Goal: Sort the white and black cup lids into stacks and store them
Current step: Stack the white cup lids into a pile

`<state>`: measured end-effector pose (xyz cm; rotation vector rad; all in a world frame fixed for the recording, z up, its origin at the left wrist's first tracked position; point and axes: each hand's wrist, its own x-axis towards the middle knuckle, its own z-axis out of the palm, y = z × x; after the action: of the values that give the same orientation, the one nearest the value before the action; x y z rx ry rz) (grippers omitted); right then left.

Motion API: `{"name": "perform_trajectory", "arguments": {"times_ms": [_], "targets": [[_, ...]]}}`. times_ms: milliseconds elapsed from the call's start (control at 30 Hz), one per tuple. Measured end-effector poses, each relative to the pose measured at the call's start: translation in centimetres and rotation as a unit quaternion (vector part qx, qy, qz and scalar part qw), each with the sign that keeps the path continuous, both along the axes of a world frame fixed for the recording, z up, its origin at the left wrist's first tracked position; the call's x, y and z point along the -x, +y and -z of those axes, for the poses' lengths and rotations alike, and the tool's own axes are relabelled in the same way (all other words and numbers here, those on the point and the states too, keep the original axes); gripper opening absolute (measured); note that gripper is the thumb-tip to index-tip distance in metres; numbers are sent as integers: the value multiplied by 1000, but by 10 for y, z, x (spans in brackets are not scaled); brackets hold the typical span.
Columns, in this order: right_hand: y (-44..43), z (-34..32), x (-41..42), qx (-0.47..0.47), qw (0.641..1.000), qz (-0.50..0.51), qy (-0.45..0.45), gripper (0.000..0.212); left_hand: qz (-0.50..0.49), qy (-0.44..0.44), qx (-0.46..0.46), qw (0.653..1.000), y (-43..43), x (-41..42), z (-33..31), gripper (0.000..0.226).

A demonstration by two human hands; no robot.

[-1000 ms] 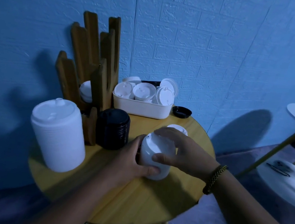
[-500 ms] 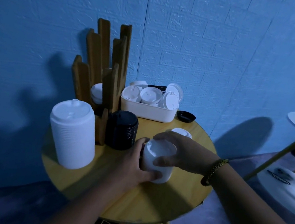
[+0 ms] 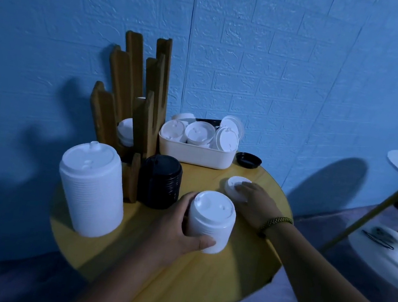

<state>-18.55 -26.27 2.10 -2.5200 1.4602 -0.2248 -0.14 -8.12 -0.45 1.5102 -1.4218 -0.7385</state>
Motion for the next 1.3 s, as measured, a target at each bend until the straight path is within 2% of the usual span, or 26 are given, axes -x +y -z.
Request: {"name": "perform_trajectory", "arguments": {"times_ms": [133, 267, 300, 400, 467, 533, 600, 700, 800, 967, 1100, 1167, 1300], "targets": [[15, -5, 5, 3, 995, 9, -99, 27, 1, -1, 0, 1000, -1, -1, 2, 91], [25, -5, 12, 49, 987, 40, -145, 30, 0, -1, 0, 1000, -1, -1, 3, 92], [27, -3, 13, 57, 986, 55, -144, 34, -1, -1, -1, 1000, -2, -1, 2, 92], [36, 2, 9, 35, 993, 89, -68, 62, -2, -1, 2, 1000, -1, -2, 3, 91], [38, 1, 8, -2, 995, 90, -52, 60, -2, 2, 2, 1000, -1, -2, 3, 91], [33, -4, 12, -40, 997, 49, -44, 51, -1, 7, 3, 1000, -1, -2, 4, 93], [27, -9, 18, -87, 994, 18, -65, 47, -1, 12, 4, 1000, -1, -2, 4, 94], [27, -6, 18, -49, 992, 62, -102, 58, 4, 16, 4, 1000, -2, -2, 5, 94], [33, 0, 10, -10, 992, 117, -44, 80, 10, 23, 8, 1000, -2, -2, 6, 92], [25, 2, 12, -81, 992, 51, -86, 98, 11, 22, 8, 1000, -2, -2, 5, 94], [27, 4, 8, -54, 994, 68, -73, 103, 9, 13, 8, 1000, -3, -2, 5, 90], [29, 4, 8, -55, 990, 69, -114, 98, 8, 10, 5, 1000, -1, -2, 4, 85], [38, -21, 24, -55, 950, 43, -305, 80, 3, 4, 4, 1000, 0, -1, 2, 87]]}}
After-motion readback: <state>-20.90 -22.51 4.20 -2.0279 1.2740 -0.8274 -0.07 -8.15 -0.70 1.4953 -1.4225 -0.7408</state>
